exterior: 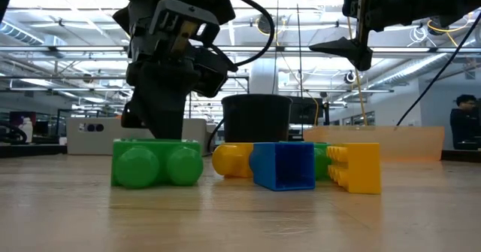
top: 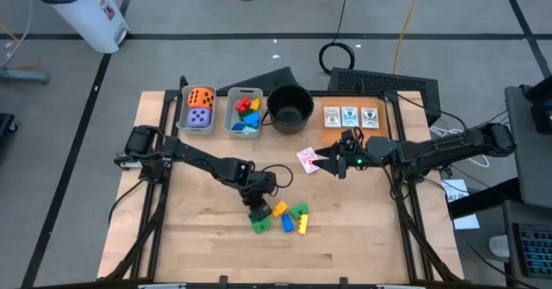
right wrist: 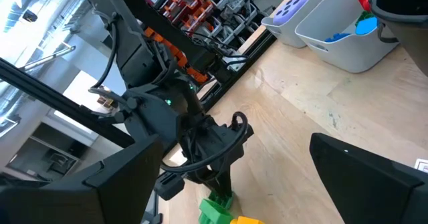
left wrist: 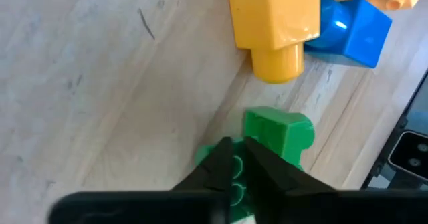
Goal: Pick & Place Toys
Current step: Put the green game piece into the right gray bin
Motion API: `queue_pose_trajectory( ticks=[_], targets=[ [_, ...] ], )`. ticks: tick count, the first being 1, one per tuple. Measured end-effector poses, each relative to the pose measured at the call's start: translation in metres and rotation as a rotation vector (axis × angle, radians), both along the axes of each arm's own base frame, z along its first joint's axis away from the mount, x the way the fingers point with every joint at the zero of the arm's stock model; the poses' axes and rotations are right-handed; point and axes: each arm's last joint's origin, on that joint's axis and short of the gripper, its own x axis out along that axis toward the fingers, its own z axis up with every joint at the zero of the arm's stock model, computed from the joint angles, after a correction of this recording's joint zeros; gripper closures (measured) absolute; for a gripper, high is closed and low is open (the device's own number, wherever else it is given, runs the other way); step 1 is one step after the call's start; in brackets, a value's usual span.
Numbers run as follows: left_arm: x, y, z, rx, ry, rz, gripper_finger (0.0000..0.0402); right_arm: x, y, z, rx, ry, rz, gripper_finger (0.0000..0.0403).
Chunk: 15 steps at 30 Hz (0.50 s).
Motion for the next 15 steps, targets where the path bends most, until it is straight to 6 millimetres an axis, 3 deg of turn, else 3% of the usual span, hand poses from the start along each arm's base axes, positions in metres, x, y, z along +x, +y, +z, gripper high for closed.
queue_pose_trajectory(
  ticks=[3,15],
  targets=[
    [0.0,0.0,0.0,0.005,-0.005,-0.01,0.0395,0.0,0.0,0.0,0.0,0.0,0.0,0.0028],
    [-0.004,0.013,-0.001,-0.082,0.074,0.002,0.0387,0.0,0.0,0.0,0.001,0.0,0.001,0.0028]
  ],
)
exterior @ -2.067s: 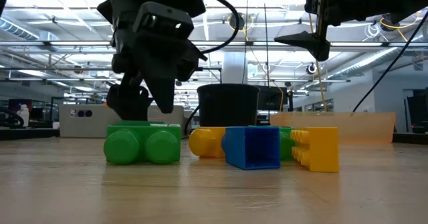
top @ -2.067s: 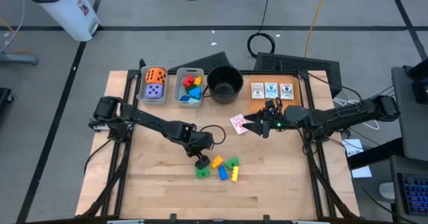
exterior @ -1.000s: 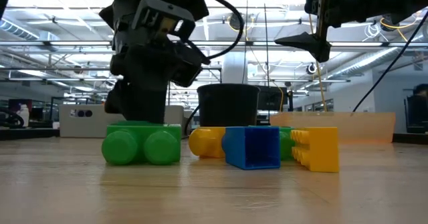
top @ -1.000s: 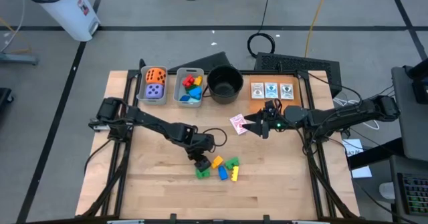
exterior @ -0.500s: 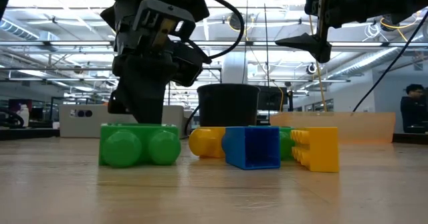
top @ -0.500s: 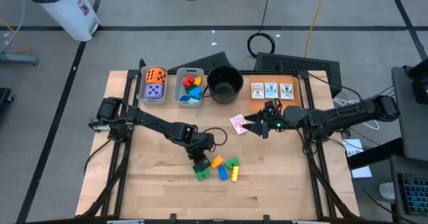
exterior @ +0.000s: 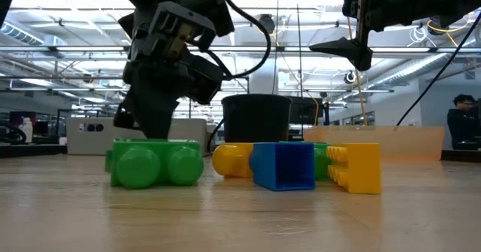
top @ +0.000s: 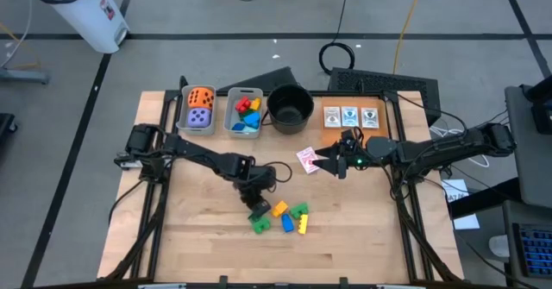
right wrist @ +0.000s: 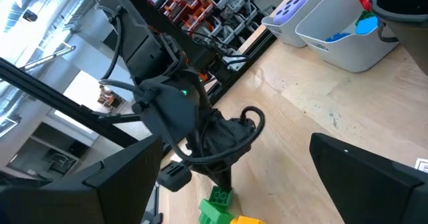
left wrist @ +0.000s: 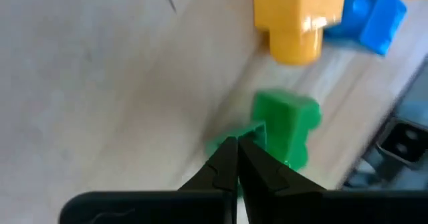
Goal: Pick & Place Toys
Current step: Put the green game piece into the right gray bin
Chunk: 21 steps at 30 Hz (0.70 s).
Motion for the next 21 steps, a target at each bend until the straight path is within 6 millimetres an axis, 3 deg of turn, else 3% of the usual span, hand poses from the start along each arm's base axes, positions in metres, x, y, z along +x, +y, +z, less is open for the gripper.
queue_pose_trajectory(
  ticks=[7,13,17,21],
  targets=[
    [-0.004,-0.006,0.013,-0.017,-0.007,-0.01,0.0387,0.0,0.0,0.0,-0.001,0.004,0.0,0.0028],
    [-0.014,-0.024,0.048,0.152,-0.123,-0.017,0.0394,-0.001,0.0,-0.003,-0.005,0.03,0.0,0.0028],
    [-0.031,-0.035,0.056,0.291,-0.095,-0.017,0.0397,0.0,0.0,-0.002,-0.003,0.022,0.004,0.0028],
    [-0.035,-0.044,0.058,0.344,-0.105,-0.039,0.0369,0.0,0.003,0.001,-0.021,-0.014,0.04,0.0028]
  ],
)
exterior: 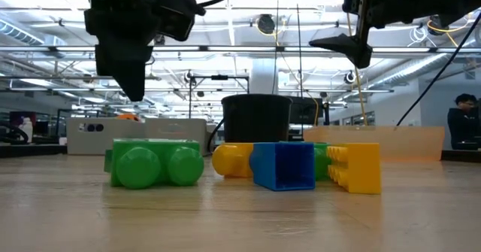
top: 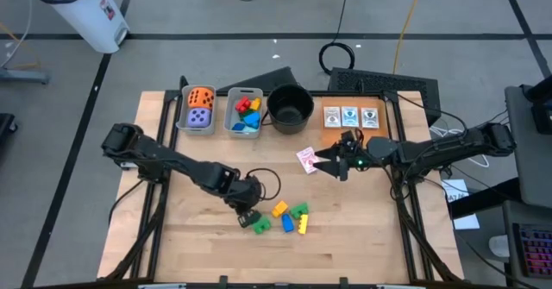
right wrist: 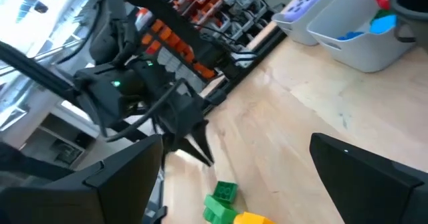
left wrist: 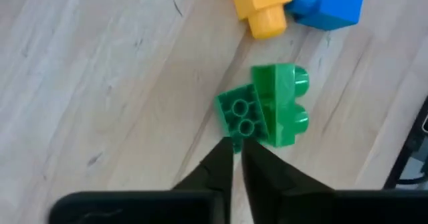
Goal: Pick & Place Toys
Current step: Put the green game piece into the right gray bin
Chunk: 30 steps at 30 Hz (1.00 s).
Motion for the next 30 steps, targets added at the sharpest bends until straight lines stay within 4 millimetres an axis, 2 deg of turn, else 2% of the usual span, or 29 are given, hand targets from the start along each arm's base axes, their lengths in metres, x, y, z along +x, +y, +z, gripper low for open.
queue_pose_trajectory(
  ticks=[3,11,15,19,24,30],
  targets=[
    [0.003,-0.001,-0.002,-0.007,-0.013,-0.005,0.0327,0.0,0.001,0.0,0.001,0.001,0.007,0.0028],
    [0.007,0.009,-0.004,0.01,-0.016,0.075,0.0178,0.0,0.004,-0.001,-0.005,0.007,0.019,0.0028],
    [0.012,0.008,-0.014,0.004,0.005,0.092,0.013,0.0,0.004,-0.001,0.002,0.008,0.017,0.0028],
    [0.016,0.004,-0.024,-0.028,0.029,0.111,0.011,0.0,0.004,-0.001,0.006,0.007,0.018,0.0028],
    [0.017,-0.001,-0.035,-0.033,0.069,0.128,0.0108,0.0,0.004,-0.001,0.006,0.008,0.019,0.0028],
    [0.02,-0.01,-0.034,-0.049,0.016,0.124,0.0108,0.0,0.004,-0.001,0.006,0.008,0.018,0.0028]
  ],
)
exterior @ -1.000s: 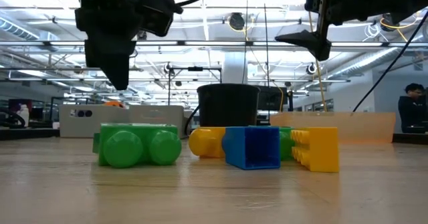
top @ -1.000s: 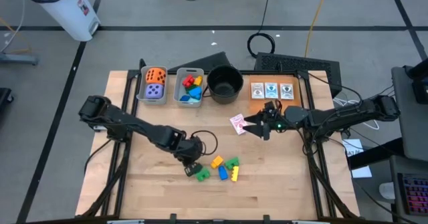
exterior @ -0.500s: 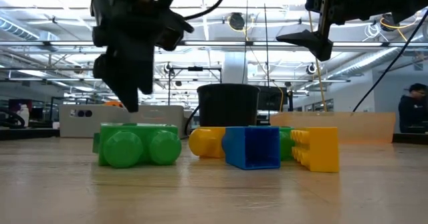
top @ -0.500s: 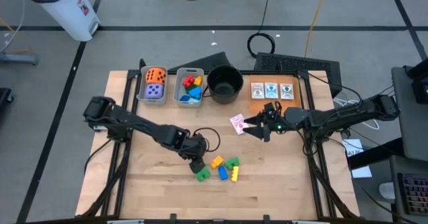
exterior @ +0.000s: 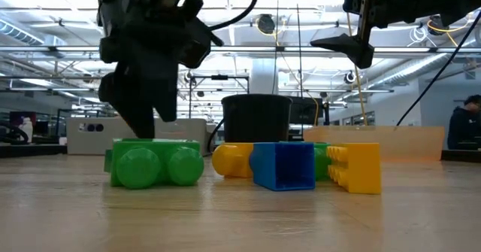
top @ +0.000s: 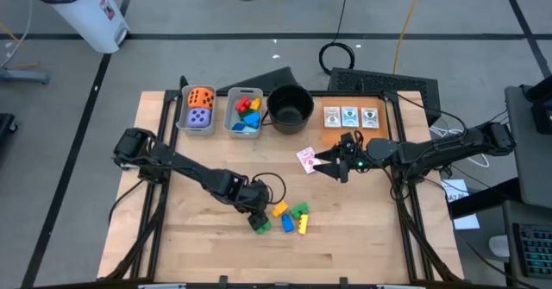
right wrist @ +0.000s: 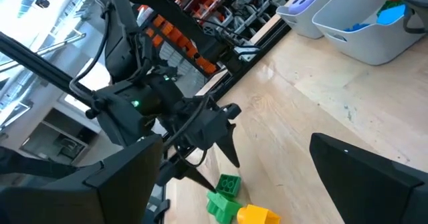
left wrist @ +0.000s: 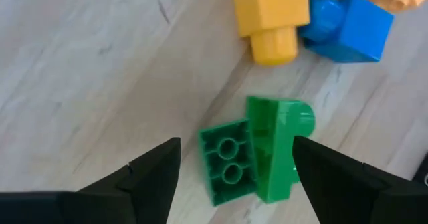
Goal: Pick & Place Toys
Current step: Put the green game piece into the right gray bin
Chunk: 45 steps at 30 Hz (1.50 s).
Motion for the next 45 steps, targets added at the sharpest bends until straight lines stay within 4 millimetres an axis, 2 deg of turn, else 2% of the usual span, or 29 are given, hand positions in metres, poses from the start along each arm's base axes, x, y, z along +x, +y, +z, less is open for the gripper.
queue_pose_trajectory(
  ticks=[18,24,37,45],
  targets=[
    [0.0,-0.005,-0.016,0.013,0.068,0.006,0.0108,0.0,0.0,0.0,0.001,0.0,0.001,0.0028],
    [0.0,-0.002,-0.022,0.022,0.1,0.013,0.0108,0.0,0.0,0.0,0.021,0.0,-0.002,0.0028],
    [-0.005,0.018,-0.025,0.038,0.211,0.025,0.0108,0.0,0.0,0.0,0.021,-0.001,-0.002,0.0028],
    [-0.01,0.018,-0.026,0.029,0.269,0.028,0.0108,0.0,0.0,0.0,0.019,-0.001,-0.002,0.0028]
  ],
)
